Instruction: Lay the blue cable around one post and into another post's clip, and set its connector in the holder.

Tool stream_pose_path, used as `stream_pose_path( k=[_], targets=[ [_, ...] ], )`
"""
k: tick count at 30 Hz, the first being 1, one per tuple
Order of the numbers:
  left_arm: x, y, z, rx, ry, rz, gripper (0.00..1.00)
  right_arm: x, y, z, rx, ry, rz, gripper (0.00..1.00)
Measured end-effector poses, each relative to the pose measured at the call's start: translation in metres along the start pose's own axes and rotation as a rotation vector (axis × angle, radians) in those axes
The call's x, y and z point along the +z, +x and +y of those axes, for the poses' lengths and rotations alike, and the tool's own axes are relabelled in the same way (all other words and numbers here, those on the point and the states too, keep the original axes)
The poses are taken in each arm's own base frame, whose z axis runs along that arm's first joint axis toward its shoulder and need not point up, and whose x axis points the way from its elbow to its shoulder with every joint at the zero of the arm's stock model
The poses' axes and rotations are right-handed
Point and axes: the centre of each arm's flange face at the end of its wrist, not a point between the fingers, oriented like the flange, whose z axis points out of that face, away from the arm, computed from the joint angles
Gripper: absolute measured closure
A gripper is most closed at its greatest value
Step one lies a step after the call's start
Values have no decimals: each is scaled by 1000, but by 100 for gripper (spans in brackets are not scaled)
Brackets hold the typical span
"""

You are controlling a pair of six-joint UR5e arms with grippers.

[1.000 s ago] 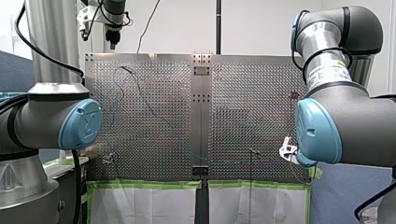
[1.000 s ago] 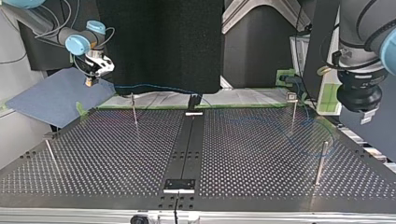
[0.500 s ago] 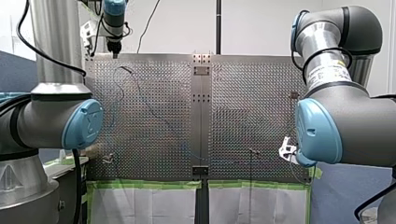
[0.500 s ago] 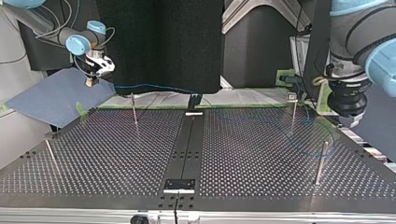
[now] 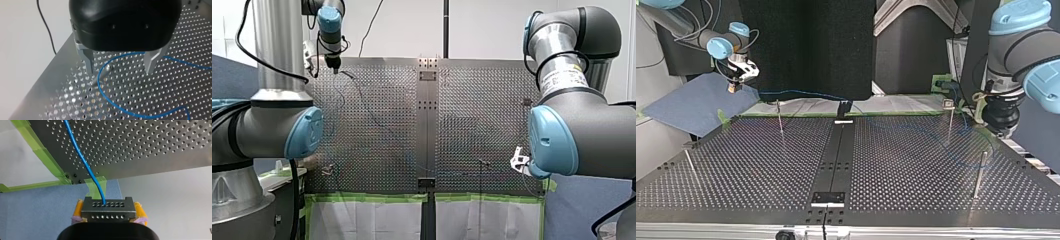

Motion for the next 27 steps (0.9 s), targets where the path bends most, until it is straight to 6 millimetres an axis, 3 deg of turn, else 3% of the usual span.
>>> stream_pose_path(
  k=[9, 27],
  targets=[
    [25, 13, 26, -107, 7, 7, 0, 0, 0, 0, -2, -1, 1, 100],
    [43, 66, 43, -282, 129, 71, 0, 0, 0, -2, -6, 3, 1, 100]
  ],
)
